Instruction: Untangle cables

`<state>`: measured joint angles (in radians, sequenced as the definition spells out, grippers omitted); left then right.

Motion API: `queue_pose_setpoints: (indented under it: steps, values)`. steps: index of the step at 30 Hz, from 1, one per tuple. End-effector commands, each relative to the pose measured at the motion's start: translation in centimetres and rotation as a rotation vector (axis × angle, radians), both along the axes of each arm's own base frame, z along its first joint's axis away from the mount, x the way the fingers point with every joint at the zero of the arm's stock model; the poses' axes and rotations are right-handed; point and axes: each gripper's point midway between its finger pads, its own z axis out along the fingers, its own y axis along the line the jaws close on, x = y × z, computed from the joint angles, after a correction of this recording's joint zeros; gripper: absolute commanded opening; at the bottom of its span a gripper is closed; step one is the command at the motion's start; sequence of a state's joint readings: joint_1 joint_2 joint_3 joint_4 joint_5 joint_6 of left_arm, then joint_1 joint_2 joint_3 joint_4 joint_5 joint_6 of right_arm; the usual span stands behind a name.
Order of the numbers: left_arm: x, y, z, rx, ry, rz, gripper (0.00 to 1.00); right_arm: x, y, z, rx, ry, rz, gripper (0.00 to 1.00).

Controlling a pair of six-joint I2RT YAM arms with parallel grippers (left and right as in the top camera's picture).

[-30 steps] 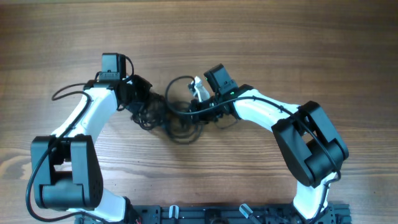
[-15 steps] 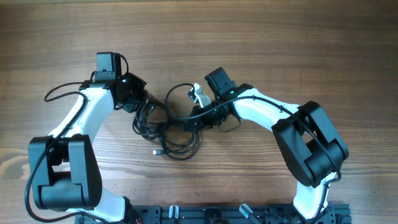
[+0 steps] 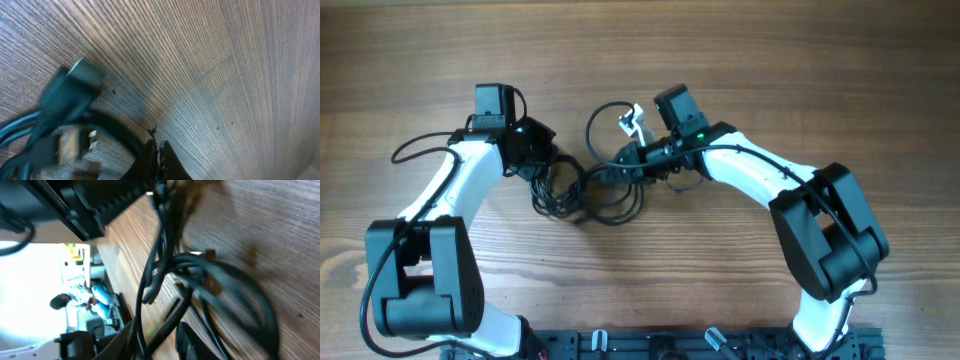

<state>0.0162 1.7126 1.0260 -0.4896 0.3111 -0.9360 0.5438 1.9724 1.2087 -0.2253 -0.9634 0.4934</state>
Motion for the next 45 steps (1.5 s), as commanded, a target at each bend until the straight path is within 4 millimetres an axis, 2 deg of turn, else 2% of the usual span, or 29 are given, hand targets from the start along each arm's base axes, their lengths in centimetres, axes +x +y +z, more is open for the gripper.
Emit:
queue_pose_setpoints:
  steps: [1,4,6,9,13,18,22,28,33,36,41,45]
  values:
    - [0.4,0.3,0.6,0.019,-0.025,-0.006,0.12,0.2,0.9,3.5,0.092,0.0,0.017,0.38]
    - [0.7,-0.3,1.1,0.009,-0.066,-0.081,0.18,0.6,0.9,3.9,0.077,-0.012,0.005,0.45]
    - [1.3,-1.2,2.0,-0.004,-0.126,-0.182,0.21,1.3,0.6,3.7,0.02,-0.037,-0.022,0.45]
    - [1.5,-1.2,2.8,0.019,-0.144,-0.242,0.22,2.1,-0.4,3.2,-0.101,-0.076,-0.047,0.46]
    - [1.4,-0.6,2.7,0.053,-0.126,-0.234,0.22,2.6,-1.3,3.9,-0.192,-0.109,-0.043,0.47]
    - [1.3,-0.7,2.5,0.053,-0.117,-0.233,0.22,2.5,-0.6,5.2,-0.187,-0.117,-0.033,0.5]
    - [1.0,-0.8,1.6,0.049,-0.086,-0.235,0.23,1.8,-0.2,4.4,-0.233,-0.093,-0.048,0.5]
    - [0.3,-1.5,-0.1,0.02,-0.027,-0.253,0.27,-0.4,0.9,2.9,-0.342,-0.129,-0.013,0.53]
    - [-1.1,-2.3,-0.8,0.03,0.035,-0.274,0.28,-0.9,1.3,1.5,-0.464,-0.263,0.007,0.56]
    - [-1.8,-1.2,-2.1,0.115,0.108,-0.204,0.34,-0.6,1.2,1.0,-0.522,-0.318,-0.008,0.58]
    - [-2.1,-1.3,-3.9,0.105,0.163,-0.177,0.36,-0.6,1.5,1.2,-0.505,-0.33,0.004,0.58]
    - [-1.9,-1.5,-5.1,0.093,0.174,-0.174,0.38,-0.8,1.7,1.2,-0.495,-0.407,0.082,0.58]
